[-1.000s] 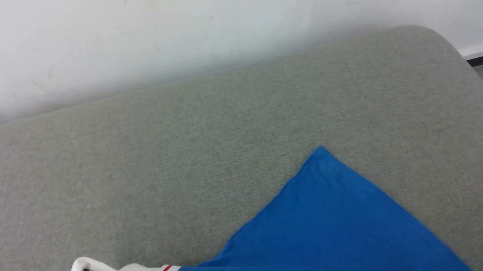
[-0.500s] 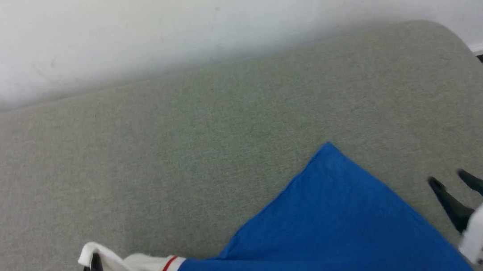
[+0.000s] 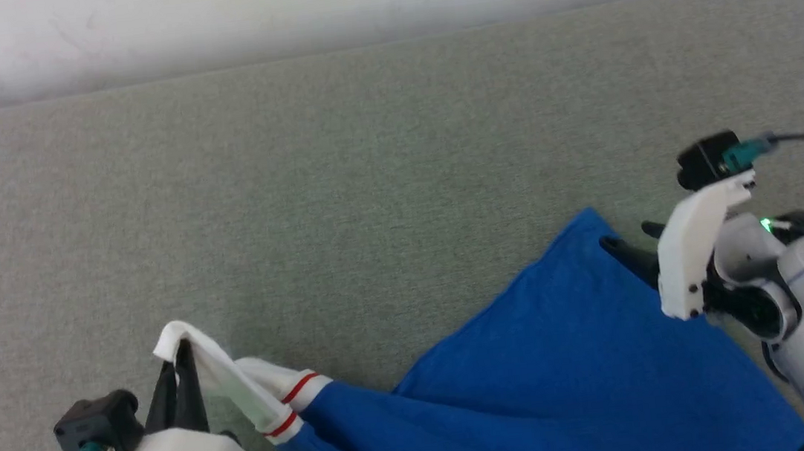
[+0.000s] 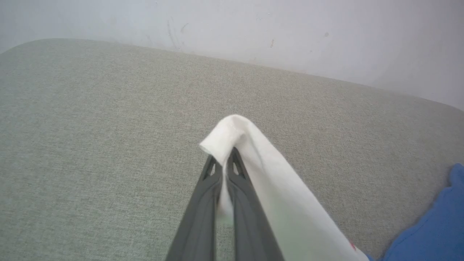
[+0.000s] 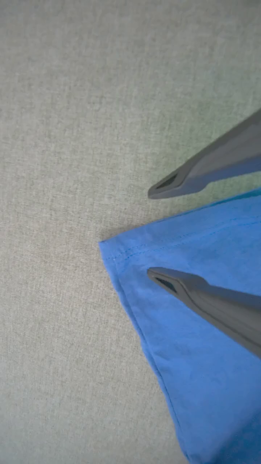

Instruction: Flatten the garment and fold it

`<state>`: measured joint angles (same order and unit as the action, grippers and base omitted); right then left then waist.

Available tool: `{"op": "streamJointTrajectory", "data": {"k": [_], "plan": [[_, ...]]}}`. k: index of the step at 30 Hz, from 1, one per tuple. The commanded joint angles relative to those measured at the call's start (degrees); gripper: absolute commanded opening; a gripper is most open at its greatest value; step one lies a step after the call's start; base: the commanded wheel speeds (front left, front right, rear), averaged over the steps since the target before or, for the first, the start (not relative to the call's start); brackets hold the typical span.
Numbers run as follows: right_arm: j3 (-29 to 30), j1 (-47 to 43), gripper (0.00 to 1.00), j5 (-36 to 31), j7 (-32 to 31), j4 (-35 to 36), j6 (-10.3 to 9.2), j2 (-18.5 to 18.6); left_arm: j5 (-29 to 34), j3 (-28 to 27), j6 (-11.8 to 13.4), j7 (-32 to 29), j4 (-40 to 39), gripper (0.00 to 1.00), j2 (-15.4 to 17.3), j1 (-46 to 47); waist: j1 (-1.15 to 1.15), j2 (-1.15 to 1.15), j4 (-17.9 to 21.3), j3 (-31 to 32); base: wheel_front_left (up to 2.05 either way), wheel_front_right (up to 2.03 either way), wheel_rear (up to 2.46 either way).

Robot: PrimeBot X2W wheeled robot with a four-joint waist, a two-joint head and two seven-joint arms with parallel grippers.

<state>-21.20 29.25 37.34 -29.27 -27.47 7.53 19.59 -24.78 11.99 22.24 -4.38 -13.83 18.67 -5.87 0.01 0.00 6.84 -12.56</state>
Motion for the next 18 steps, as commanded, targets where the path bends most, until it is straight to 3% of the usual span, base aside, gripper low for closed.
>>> {"op": "streamJointTrajectory", "data": {"k": [1,4,8,9,10,11,16,18], "plan": [[-1.33,2.02,1.0,0.84,-0.72,-1.65,-0.04,-0.01,0.45,0.26,-0.26,0.02,0.13,0.0,0.19,1.27,-0.01,0.0,-1.69,-1.82,0.0,0.0,0.0],[-4.69,5.21,1.0,2.35,-3.09,-6.01,-0.04,-0.32,0.25,0.71,-0.56,0.4,0.65,0.0,-0.33,2.13,-0.01,0.0,-2.26,-2.53,0.0,0.0,0.0],[-9.72,6.55,1.0,6.29,-10.84,-10.63,-0.04,-0.75,-0.21,1.08,-1.19,1.12,1.66,0.0,-0.78,2.84,-0.01,0.0,-2.93,-2.98,0.0,0.0,0.0],[-10.75,6.57,0.5,7.44,-12.58,-11.12,-0.04,-0.78,-0.38,1.03,-1.29,1.29,1.96,0.0,-0.83,2.87,-0.01,0.0,-3.0,-3.02,0.0,0.0,0.0],[-11.68,6.58,0.1,8.15,-13.62,-11.42,-0.04,-0.66,-0.54,0.99,-1.39,1.43,2.24,0.0,-0.86,2.91,-0.01,0.0,-3.07,-3.09,0.0,0.0,0.0],[-12.52,6.43,0.0,8.97,-14.73,-11.71,-0.04,-0.58,-0.75,0.93,-1.49,1.64,2.54,0.0,-0.99,3.04,-0.01,0.0,-3.17,-3.14,0.0,0.0,0.0],[-14.92,6.91,0.0,10.55,-14.85,-11.35,-0.04,0.19,-1.43,0.97,-2.05,2.21,4.35,0.0,-1.31,3.46,-0.01,0.0,-2.77,-2.31,0.0,0.0,0.0],[-15.4,7.85,0.0,10.26,-11.03,-10.0,-0.04,0.97,-1.81,0.65,-2.41,2.34,5.01,0.0,-1.01,3.7,-0.01,0.0,-2.39,-1.35,0.0,0.0,0.0]]}}
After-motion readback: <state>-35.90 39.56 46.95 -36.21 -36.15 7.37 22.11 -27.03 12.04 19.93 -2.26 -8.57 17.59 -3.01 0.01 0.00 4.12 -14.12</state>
